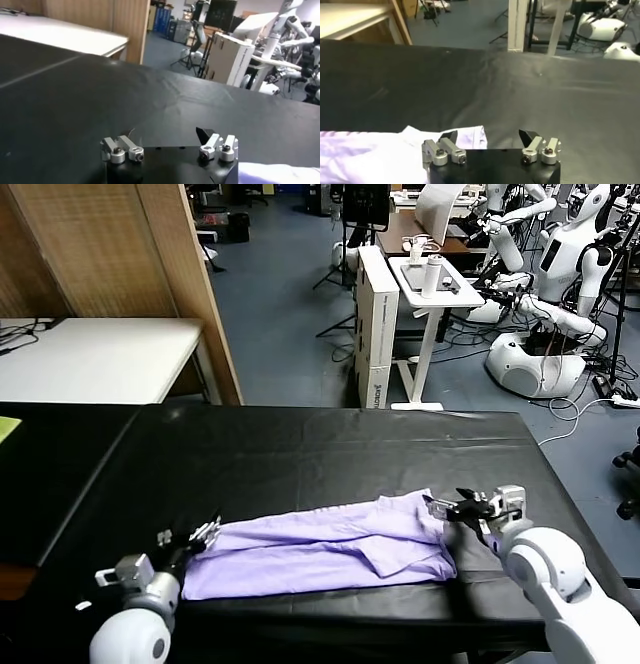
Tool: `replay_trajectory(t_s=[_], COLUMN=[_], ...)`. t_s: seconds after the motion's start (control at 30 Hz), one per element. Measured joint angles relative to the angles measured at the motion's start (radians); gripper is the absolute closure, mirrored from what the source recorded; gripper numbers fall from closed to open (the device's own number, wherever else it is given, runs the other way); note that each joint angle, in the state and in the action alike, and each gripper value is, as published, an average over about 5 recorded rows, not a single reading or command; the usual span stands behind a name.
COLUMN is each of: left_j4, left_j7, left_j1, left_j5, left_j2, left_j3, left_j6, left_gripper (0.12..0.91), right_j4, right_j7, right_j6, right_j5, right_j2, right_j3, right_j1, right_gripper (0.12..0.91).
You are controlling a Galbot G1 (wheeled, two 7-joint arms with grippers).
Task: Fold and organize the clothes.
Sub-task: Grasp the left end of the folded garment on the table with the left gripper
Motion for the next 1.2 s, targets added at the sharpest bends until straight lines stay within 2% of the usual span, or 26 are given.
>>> replay_trajectory(t_s=[0.23, 0.37, 0.6, 0.93, 1.1, 1.2], left_j4=[-0.008, -0.021, -0.053, -0.065, -0.065, -0.063], left_j7=[-0.007, -0.019, -0.070, -0.145, -0.160, -0.160], left_j1=[0.014, 0.029, 0.028, -0.028, -0.047, -0.053], left_j5=[0.010, 0.000, -0.104, -0.253, -0.280, -0.280], left_j2=[-0.002, 0.000, 0.015, 0.055, 0.064, 0.067], left_j3=[0.005, 0.002, -0.009, -0.020, -0.022, -0.021], left_j6=[0.023, 0.052, 0.163, 0.302, 0.322, 0.323], left_gripper=[0.123, 0.125, 0.153, 0.131, 0.144, 0.199], right_j4=[-0.023, -0.025, -0.035, -0.059, -0.062, -0.063], right_j7=[0.000, 0.000, 0.000, 0.000, 0.000, 0.001], right_j6=[0.000, 0.000, 0.000, 0.000, 0.000, 0.000], right_j5=[-0.016, -0.019, -0.021, -0.023, -0.027, -0.028], right_j2=[0.013, 0.010, 0.003, 0.003, 0.010, 0.014], right_j3=[-0.035, -0.052, -0.077, -0.101, -0.105, -0.105], right_j1=[0.030, 0.045, 0.077, 0.113, 0.107, 0.098], right_gripper=[0.118, 0.118, 0.118, 0.118, 0.123, 0.149])
